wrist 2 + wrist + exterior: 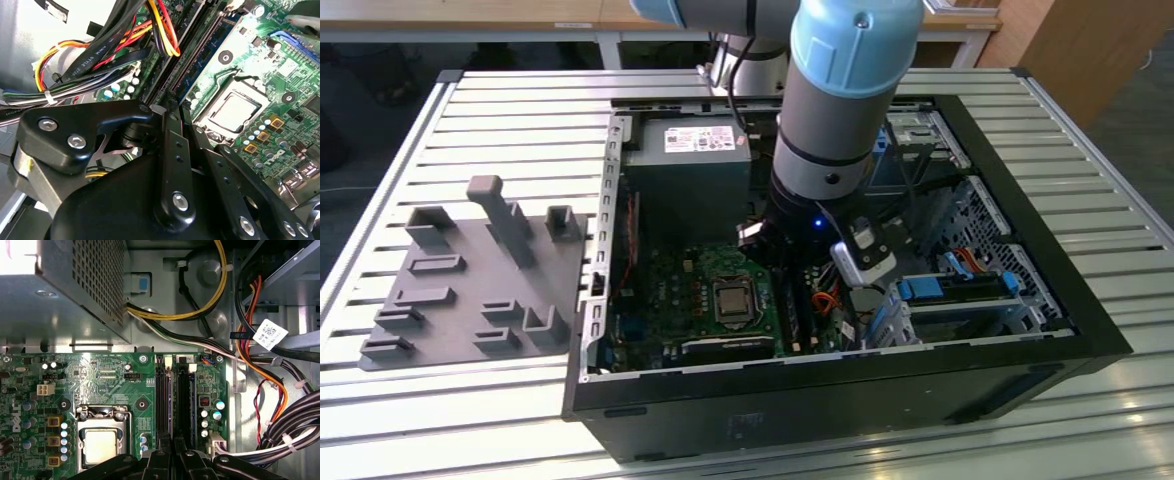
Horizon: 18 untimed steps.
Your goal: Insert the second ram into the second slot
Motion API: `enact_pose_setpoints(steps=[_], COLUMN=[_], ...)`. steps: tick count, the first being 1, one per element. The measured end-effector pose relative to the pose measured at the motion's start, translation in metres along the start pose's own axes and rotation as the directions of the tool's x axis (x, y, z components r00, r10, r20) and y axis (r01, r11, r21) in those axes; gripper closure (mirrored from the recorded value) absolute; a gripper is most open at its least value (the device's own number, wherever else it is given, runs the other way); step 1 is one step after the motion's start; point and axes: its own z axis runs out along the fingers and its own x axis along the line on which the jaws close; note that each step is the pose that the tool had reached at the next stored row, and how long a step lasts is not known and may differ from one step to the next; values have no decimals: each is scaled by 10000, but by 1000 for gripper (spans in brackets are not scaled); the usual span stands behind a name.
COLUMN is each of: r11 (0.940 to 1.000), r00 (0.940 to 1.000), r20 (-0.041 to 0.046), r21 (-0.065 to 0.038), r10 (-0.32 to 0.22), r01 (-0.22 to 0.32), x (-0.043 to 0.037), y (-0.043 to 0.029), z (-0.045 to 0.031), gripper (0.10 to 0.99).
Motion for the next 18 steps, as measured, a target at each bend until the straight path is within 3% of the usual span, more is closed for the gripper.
enact_pose_setpoints(steps=[18], r11=[10000], r00=[10000], r20=[-76], r21=[42], r10=[3], r01=[-3], x=[0], y=[-3], z=[19], gripper=[945])
